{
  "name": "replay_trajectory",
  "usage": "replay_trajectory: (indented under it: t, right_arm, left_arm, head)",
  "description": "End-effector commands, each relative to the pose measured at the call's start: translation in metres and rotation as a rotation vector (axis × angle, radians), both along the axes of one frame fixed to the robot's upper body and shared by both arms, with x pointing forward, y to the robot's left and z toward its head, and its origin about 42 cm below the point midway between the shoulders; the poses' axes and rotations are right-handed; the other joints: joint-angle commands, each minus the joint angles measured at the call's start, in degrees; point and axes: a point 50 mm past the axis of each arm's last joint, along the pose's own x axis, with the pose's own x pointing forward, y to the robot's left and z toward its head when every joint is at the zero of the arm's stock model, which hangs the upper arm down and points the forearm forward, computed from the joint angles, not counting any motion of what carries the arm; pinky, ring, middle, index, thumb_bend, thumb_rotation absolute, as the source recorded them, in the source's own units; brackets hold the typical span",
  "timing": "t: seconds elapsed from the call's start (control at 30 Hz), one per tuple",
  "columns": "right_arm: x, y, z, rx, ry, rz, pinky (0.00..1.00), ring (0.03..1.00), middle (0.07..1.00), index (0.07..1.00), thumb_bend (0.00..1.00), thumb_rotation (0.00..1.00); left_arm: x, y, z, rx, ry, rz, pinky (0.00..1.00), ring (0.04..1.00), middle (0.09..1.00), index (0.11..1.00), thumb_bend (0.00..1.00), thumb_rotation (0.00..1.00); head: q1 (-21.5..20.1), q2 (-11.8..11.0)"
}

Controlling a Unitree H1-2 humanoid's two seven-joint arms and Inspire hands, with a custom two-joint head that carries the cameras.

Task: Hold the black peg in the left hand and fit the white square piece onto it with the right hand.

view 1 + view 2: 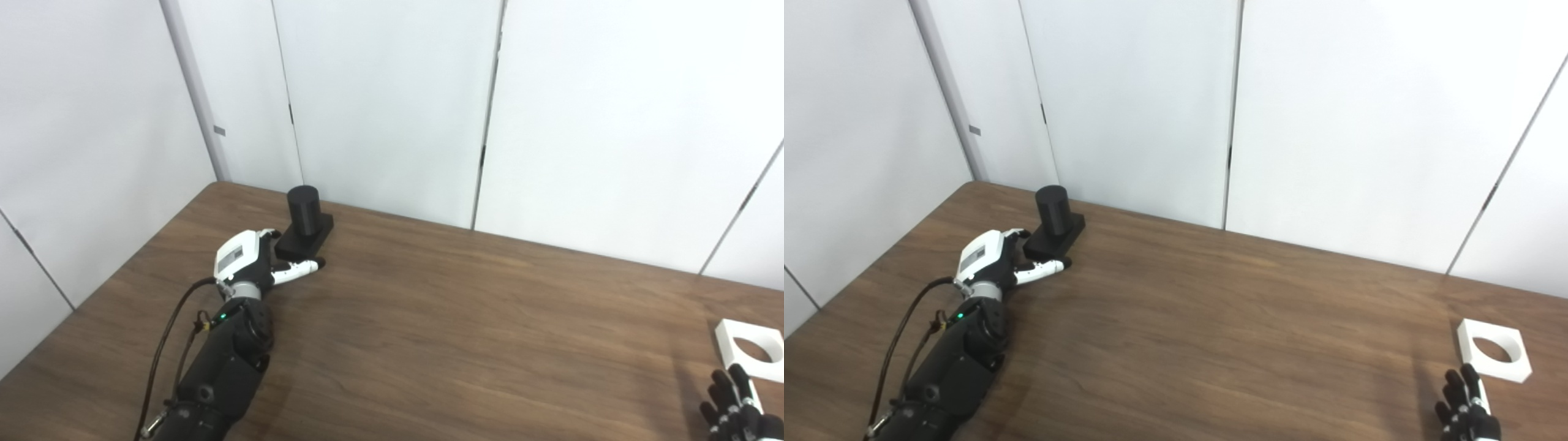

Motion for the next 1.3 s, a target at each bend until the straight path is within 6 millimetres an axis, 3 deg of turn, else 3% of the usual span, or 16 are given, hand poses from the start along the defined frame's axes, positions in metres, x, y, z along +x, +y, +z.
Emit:
replay_trajectory:
  t: [0.0,0.53,1.27]
  right_arm:
    - [-0.037,-0.002,-0.010,-0.011,0.048,-0.020,1.00,1.000,0.979,1.000,0.68,1.00]
    - [-0.038,0.000,-0.009,-0.005,0.040,-0.023,1.00,1.000,0.975,1.000,0.67,1.00]
    - [-0.038,0.003,-0.008,-0.019,0.050,-0.026,1.00,1.000,0.982,1.000,0.67,1.00]
  left_arm:
    - [0.018,0.007,0.035,0.084,-0.095,0.012,0.93,0.952,0.933,0.858,0.96,0.65]
    - [0.030,0.008,0.029,0.150,-0.058,0.042,0.92,0.938,0.922,0.849,0.94,0.66]
    - [0.053,-0.008,0.031,0.076,-0.068,0.059,0.87,0.905,0.901,0.803,0.93,0.69]
  head:
    - [0.1,0.3]
    - [-0.2,0.4]
    - [-1.0,0.7]
